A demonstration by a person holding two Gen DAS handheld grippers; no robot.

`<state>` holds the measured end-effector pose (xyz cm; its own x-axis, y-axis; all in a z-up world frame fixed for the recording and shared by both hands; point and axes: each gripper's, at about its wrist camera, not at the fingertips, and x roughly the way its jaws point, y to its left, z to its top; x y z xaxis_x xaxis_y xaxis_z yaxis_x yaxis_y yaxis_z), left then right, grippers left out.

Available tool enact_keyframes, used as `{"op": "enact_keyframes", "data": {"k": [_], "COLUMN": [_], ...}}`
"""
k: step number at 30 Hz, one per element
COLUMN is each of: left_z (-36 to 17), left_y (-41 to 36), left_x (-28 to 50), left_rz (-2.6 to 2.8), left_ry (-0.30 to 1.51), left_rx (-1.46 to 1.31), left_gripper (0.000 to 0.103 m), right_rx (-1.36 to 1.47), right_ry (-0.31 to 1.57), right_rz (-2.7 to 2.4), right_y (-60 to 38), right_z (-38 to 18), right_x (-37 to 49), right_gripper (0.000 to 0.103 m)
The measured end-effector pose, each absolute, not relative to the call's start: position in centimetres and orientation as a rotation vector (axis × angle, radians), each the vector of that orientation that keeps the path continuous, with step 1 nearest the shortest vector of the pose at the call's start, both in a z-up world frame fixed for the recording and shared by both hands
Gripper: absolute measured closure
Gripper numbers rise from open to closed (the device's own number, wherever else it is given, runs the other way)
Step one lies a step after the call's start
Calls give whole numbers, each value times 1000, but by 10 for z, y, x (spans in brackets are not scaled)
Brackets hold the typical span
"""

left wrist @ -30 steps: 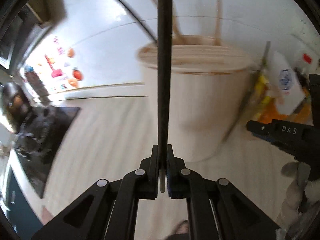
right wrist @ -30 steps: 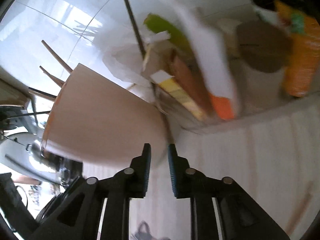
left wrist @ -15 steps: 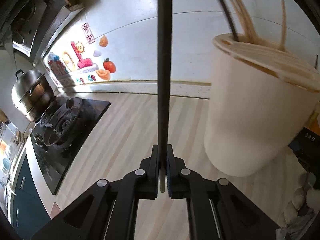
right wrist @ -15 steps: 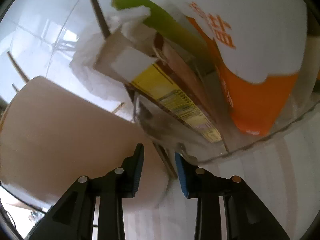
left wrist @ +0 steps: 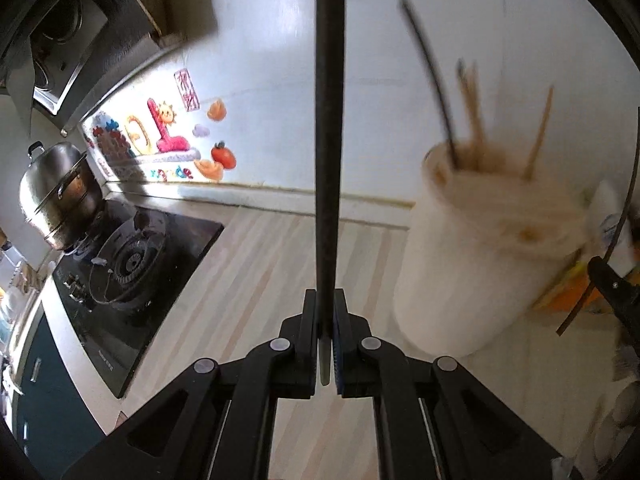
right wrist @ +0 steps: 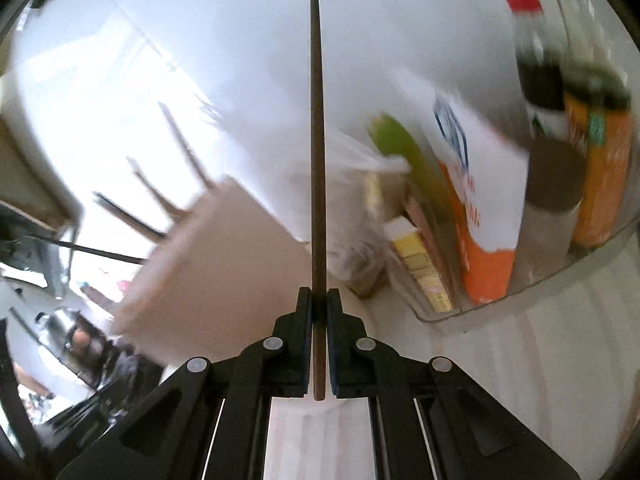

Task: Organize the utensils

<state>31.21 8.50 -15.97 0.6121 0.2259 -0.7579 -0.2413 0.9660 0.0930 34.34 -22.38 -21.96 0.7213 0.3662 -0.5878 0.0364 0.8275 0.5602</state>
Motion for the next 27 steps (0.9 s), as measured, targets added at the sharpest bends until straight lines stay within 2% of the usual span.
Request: {"op": "enact_keyframes", "data": {"k": [3,10,13,18,27], "left_z": [-125,-25,-5,-4,-53], "left_y": [83,71,65,60,62], "left_x": [306,330,353,396,449], "left_rz": [202,-9,-82,-113,-98], "left_ry": [850,725,699,672,802], "left_rx": [-94,-286,-323,-312,-254], "left_gripper": [99,99,99,99,99], "right_rx": [580,569,547,508,407], "right_ry": [700,596,572,556,581], "right_rz": [210,265,287,303,318], "right_y": [-231,-242,-240,-228,-196], "right_z": [-181,-97,-78,-63,-101], "right_x": [327,356,365,392,434], "right_gripper": [96,96,96,96,96]}}
